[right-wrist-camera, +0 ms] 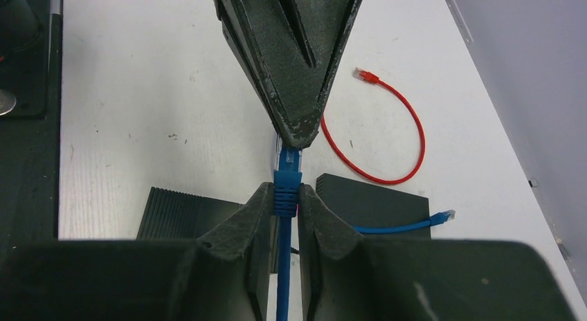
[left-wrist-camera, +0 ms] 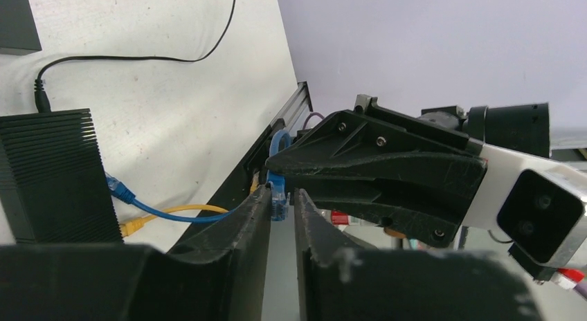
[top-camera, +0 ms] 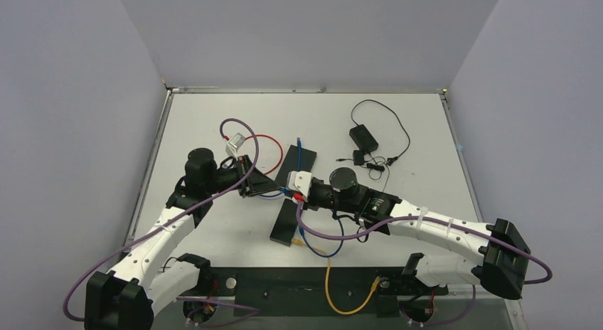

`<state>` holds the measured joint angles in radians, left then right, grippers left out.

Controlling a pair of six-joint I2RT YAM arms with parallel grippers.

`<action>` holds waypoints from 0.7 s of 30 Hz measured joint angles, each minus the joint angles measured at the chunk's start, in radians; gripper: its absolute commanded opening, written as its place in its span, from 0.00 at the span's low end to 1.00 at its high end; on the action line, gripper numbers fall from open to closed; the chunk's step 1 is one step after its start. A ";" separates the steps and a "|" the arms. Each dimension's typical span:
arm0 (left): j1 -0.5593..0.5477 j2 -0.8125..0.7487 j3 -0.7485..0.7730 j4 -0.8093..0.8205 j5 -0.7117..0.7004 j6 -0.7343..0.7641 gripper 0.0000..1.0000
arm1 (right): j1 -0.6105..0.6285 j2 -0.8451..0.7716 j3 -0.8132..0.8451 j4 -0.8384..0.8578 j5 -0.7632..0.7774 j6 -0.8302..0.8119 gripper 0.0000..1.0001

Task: Insert the plug into the switch port
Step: Pick up the connector from the center of the board.

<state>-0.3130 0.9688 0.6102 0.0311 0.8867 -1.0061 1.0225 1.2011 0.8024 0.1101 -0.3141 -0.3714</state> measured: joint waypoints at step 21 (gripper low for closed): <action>0.000 -0.062 -0.006 0.056 0.007 -0.027 0.40 | 0.013 -0.411 0.087 -0.334 0.541 -0.161 0.00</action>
<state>-0.3134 0.9070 0.6041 0.0872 0.8940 -1.0336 1.0351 0.7898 0.8894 -0.2237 0.2264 -0.5323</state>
